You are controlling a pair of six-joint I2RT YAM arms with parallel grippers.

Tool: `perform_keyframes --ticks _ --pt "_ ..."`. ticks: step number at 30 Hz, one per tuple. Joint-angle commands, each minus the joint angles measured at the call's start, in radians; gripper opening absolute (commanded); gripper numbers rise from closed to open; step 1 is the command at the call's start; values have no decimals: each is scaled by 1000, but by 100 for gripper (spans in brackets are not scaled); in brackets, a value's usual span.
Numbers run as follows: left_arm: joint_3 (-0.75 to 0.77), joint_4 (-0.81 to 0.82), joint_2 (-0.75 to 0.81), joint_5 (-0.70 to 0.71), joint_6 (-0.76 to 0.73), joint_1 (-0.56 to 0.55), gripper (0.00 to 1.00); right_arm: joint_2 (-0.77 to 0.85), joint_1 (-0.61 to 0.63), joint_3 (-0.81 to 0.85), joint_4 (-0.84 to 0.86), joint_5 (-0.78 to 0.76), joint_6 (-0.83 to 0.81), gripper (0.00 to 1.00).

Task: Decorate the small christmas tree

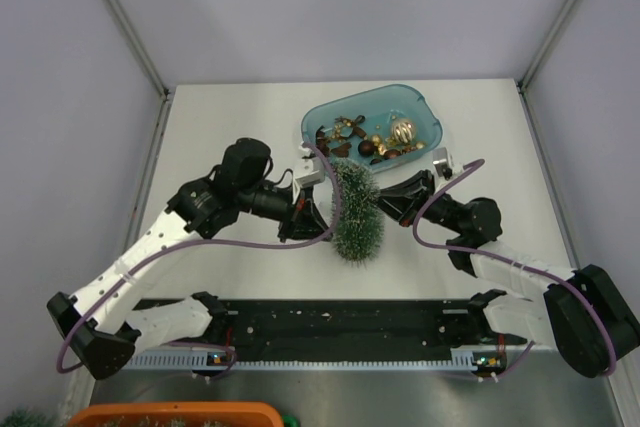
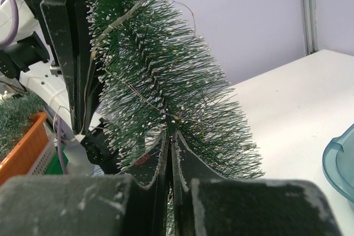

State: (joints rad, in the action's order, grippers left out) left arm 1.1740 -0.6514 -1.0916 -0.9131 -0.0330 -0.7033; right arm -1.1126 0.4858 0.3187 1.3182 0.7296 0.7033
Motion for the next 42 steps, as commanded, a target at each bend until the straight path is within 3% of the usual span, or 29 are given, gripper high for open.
perform_keyframes --ticks 1,7,15,18,27,33,38,42 --pt "-72 -122 71 64 -189 -4 0 7 -7 -4 283 5 2 0" --pt "-169 -178 114 222 -289 4 0 5 -7 -9 283 1 -7 0" --pt "-211 -57 140 425 -193 25 0 5 -7 -24 289 -29 -5 0" --pt "-159 -30 142 460 -130 28 0 5 -7 -21 291 -27 -1 0" --pt "-57 -7 162 310 4 74 0 -23 -6 -4 294 -25 7 0" --pt "-108 -17 174 267 -45 77 0 -33 -7 6 297 -30 15 0" --pt "-221 1 226 333 -120 77 0 -33 -7 0 306 -47 18 0" --pt "-325 120 304 506 -73 76 0 -35 -9 -6 355 -71 44 0"
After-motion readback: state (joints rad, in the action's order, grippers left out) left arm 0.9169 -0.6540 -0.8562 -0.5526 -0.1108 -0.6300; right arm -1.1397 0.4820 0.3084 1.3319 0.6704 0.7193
